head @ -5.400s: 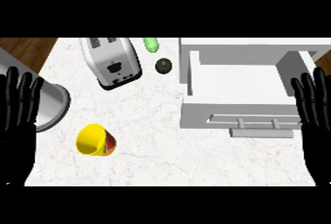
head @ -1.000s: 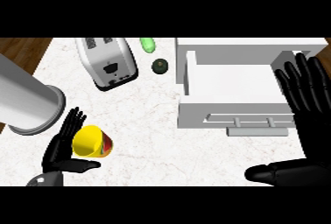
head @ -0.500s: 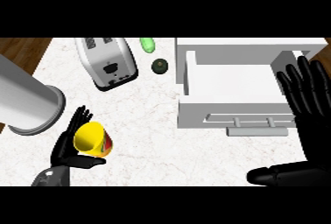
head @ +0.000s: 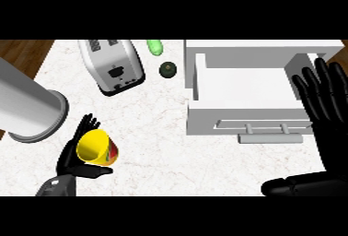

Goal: Pick up the cup, place it into the drawer and close the drawer

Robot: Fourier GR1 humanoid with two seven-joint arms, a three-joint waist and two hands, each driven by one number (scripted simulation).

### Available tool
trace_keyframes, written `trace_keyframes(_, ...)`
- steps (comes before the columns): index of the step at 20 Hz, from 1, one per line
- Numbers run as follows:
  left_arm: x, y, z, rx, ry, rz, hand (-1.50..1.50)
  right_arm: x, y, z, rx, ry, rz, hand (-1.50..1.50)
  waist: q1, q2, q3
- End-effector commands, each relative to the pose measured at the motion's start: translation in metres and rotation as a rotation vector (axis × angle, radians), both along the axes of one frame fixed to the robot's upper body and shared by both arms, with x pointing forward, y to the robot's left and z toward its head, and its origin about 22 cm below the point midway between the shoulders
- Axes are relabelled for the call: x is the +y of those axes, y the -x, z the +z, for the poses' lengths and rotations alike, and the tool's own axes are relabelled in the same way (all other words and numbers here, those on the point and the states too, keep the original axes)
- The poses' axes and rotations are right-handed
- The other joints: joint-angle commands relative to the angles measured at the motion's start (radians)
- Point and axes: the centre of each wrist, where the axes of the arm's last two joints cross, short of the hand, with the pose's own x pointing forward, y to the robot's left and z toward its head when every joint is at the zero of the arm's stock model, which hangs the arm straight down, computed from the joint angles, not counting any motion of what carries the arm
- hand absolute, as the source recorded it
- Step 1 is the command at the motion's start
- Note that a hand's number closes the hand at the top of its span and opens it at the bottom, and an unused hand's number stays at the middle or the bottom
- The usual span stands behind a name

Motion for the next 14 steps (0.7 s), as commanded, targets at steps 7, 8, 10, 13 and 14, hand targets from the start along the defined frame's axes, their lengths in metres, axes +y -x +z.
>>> trace_keyframes(7, -0.029, -0.015, -0.002, -0.061, 0.199, -0.121, -1.5, 0.0, -0.019, 0.003, -0.001, 0.002, -0.002, -1.5, 0.002, 0.002, -0.001)
trace_keyframes(8, -0.009, -0.018, 0.009, -0.051, 0.218, -0.148, 1.5, -0.007, -0.005, 0.005, 0.006, 0.008, -0.006, -1.5, 0.001, -0.001, 0.0)
trace_keyframes(10, -0.019, -0.016, 0.002, -0.071, 0.229, -0.157, 1.5, 0.009, 0.003, -0.012, 0.003, -0.006, -0.001, -1.5, -0.003, 0.001, -0.001)
trace_keyframes(13, -0.021, -0.008, 0.0, -0.132, 0.224, -0.16, 1.5, 0.0, -0.013, 0.008, -0.011, -0.003, -0.009, -1.5, 0.005, 0.001, -0.001)
trace_keyframes(14, -0.014, -0.007, 0.0, -0.157, 0.22, -0.144, 1.5, 0.003, -0.003, -0.007, -0.005, 0.006, 0.002, -1.5, -0.001, 0.002, -0.001)
